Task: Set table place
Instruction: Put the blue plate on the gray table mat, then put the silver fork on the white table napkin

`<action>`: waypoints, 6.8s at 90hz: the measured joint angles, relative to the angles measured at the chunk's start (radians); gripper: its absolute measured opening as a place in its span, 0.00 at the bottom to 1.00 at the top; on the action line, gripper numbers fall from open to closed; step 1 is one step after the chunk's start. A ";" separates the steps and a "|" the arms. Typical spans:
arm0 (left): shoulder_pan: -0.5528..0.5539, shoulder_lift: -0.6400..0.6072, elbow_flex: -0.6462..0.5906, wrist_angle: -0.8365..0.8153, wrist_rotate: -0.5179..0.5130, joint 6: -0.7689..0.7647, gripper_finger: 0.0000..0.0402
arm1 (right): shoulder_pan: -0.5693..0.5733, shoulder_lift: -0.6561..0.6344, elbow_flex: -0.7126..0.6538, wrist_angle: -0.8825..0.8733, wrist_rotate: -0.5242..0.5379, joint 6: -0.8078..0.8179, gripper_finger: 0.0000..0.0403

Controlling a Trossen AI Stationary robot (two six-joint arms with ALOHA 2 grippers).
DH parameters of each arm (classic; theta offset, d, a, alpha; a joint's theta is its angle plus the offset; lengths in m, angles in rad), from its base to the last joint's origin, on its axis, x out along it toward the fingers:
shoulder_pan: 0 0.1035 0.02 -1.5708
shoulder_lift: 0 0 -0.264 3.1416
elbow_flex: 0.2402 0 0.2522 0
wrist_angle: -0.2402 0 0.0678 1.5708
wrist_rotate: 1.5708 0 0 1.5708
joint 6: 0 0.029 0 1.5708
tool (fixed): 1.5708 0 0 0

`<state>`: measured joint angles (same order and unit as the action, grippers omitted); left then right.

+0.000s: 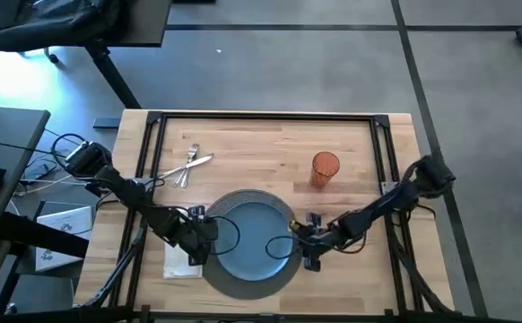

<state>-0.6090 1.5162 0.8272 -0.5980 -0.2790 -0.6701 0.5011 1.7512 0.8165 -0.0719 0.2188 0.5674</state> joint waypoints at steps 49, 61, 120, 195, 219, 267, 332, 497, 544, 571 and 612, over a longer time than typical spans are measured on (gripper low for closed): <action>0.000 0.000 0.000 0.001 0.006 -0.017 0.34 | 0.005 -0.034 0.003 -0.245 0.043 0.111 0.37; 0.000 0.000 0.000 0.000 0.008 -0.018 0.34 | 0.016 -0.044 0.003 -0.297 0.030 0.156 0.37; 0.002 0.000 0.000 0.031 0.006 -0.007 0.34 | 0.021 -0.109 0.011 -0.344 0.037 0.101 0.37; 0.145 -0.172 0.167 -0.365 -0.263 -0.069 0.33 | -0.004 -0.178 0.085 -0.495 0.180 0.080 0.37; 0.603 -0.373 0.055 -0.469 -0.155 0.072 0.42 | -0.086 -0.177 -0.059 -0.268 0.208 0.065 0.37; 1.231 -0.165 -0.062 -0.151 0.068 0.379 0.43 | -0.121 -0.177 -0.226 0.074 0.143 0.087 0.37; 1.303 -0.027 -0.061 -0.137 0.069 0.386 0.25 | -0.114 -0.177 -0.227 0.002 0.144 0.087 0.37; 1.159 -0.088 -0.019 -0.010 -0.190 0.413 0.00 | -0.114 -0.177 -0.226 -0.016 0.156 0.082 0.37; 1.106 -0.209 -0.015 0.228 -0.505 0.672 0.00 | -0.114 -0.177 -0.225 -0.015 0.156 0.084 0.37; 1.031 -0.262 0.044 0.230 -0.433 0.607 0.00 | -0.114 -0.177 -0.225 -0.017 0.156 0.084 0.37; 0.423 -0.246 0.275 -0.632 -0.095 -0.446 0.00 | -0.114 -0.177 -0.225 -0.021 0.156 0.053 0.37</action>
<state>-0.1865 1.2697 1.1024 -1.2298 -0.3736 -1.1161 0.3870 1.5742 0.5911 -0.0933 0.3747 0.6205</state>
